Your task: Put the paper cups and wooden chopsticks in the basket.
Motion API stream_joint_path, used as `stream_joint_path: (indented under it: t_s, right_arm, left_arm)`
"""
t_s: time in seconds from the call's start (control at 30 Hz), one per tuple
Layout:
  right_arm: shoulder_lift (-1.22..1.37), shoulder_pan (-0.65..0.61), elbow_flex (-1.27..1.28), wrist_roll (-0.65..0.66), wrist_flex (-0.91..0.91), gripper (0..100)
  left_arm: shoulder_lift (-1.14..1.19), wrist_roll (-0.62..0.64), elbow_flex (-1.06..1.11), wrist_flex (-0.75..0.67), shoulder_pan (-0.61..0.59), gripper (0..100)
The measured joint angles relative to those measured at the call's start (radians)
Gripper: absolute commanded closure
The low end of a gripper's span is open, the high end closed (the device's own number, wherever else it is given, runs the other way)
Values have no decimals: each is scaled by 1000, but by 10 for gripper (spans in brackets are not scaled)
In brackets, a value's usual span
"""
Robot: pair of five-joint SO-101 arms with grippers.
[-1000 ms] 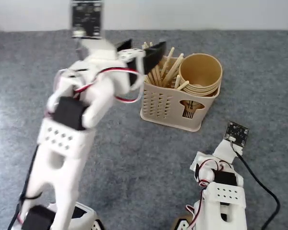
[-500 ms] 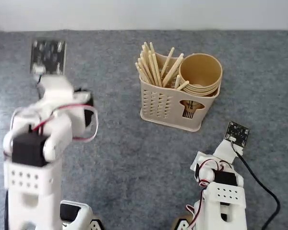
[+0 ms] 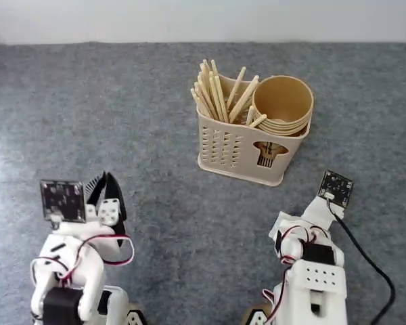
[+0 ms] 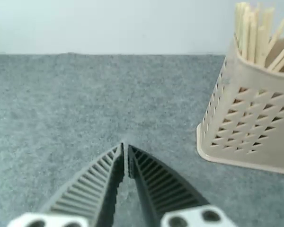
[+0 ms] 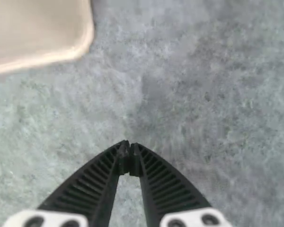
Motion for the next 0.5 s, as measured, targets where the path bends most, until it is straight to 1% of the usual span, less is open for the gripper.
stream_joint_path:
  t_s: [0.1, 0.17, 0.3, 0.43, 0.5]
  right_arm:
    - [-104, 0, 55, 31, 0, 989]
    - [-198, 0, 97, 40, 8, 989]
    - [-427, 0, 158, 43, 110, 989]
    - [-671, -9, 163, 48, 249, 989]
    - [-683, -40, 161, 69, 262, 989]
  left_arm:
    - [-72, -6, 95, -6, 0, 987]
    - [-72, -8, 137, -28, -6, 987]
    - [-72, -6, 209, -80, -61, 987]
    - [-72, -6, 256, -87, -83, 987]
    - [-72, -6, 275, -87, -87, 987]
